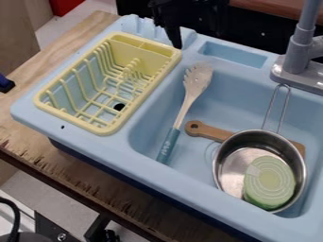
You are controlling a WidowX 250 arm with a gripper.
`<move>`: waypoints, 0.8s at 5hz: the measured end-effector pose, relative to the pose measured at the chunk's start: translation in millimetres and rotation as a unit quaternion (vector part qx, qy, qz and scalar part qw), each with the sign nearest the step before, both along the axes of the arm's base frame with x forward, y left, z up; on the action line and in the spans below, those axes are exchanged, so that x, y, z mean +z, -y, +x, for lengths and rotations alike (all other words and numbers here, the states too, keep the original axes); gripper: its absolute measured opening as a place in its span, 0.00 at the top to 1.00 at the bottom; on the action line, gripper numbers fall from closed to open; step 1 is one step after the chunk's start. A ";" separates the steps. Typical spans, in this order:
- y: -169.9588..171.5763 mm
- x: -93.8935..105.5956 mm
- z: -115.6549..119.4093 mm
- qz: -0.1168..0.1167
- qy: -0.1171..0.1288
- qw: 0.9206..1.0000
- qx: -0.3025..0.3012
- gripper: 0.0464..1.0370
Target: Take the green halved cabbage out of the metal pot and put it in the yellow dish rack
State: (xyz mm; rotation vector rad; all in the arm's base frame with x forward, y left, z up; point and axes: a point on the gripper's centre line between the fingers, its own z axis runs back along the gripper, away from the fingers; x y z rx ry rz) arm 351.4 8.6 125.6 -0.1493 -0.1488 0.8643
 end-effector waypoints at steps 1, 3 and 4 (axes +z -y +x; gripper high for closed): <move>0.3 -12.3 -4.7 -0.001 -0.021 1.000 0.001 0.04; 22.9 -6.4 -31.5 -0.021 -0.034 0.999 -0.029 0.04; 39.4 -10.3 -46.2 -0.048 -0.048 0.997 -0.029 0.04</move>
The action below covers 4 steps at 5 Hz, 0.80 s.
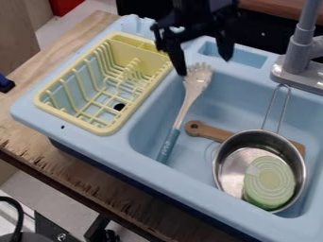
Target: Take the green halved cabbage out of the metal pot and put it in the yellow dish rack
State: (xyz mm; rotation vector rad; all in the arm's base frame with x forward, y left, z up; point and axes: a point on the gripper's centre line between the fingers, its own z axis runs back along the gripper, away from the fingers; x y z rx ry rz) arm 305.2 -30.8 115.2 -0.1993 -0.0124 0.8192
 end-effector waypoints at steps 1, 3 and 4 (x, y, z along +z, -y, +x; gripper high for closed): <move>25.5 -3.6 -26.2 -0.026 -0.024 0.999 -0.028 0.04; 65.2 -13.7 -65.8 -0.070 -0.040 0.990 -0.115 0.04; 80.7 -20.8 -73.0 -0.067 -0.035 0.988 -0.135 0.04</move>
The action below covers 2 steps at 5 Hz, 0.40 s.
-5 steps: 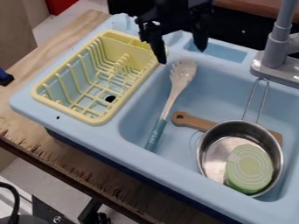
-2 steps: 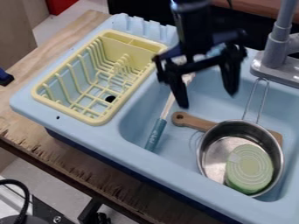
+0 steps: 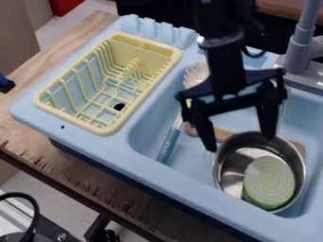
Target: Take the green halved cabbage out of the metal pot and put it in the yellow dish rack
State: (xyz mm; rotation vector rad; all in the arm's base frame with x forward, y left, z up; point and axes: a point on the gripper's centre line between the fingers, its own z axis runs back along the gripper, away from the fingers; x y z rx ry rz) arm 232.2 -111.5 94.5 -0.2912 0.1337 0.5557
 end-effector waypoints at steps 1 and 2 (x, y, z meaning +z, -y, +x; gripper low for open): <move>10.3 -7.7 -7.1 0.003 0.006 1.000 -0.014 0.04; 16.1 -13.3 -6.5 0.002 0.017 1.000 -0.017 0.04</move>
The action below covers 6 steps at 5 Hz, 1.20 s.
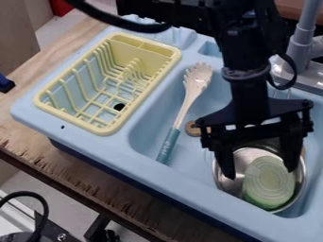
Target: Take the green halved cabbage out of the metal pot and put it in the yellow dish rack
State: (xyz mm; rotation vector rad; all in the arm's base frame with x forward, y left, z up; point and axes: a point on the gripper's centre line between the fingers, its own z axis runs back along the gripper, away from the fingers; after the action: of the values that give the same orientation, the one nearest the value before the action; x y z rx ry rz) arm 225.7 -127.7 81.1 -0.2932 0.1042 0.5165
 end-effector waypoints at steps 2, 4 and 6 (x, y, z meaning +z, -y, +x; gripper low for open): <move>-2.6 -12.7 1.7 0.019 0.017 1.000 0.012 0.04; 0.6 -24.2 -4.0 0.034 0.029 0.999 0.005 0.04; -0.2 -33.0 -0.4 0.045 0.034 0.998 0.012 0.04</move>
State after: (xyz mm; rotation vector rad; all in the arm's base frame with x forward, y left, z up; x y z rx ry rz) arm 225.3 -127.5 48.2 -0.2245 0.0116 0.5329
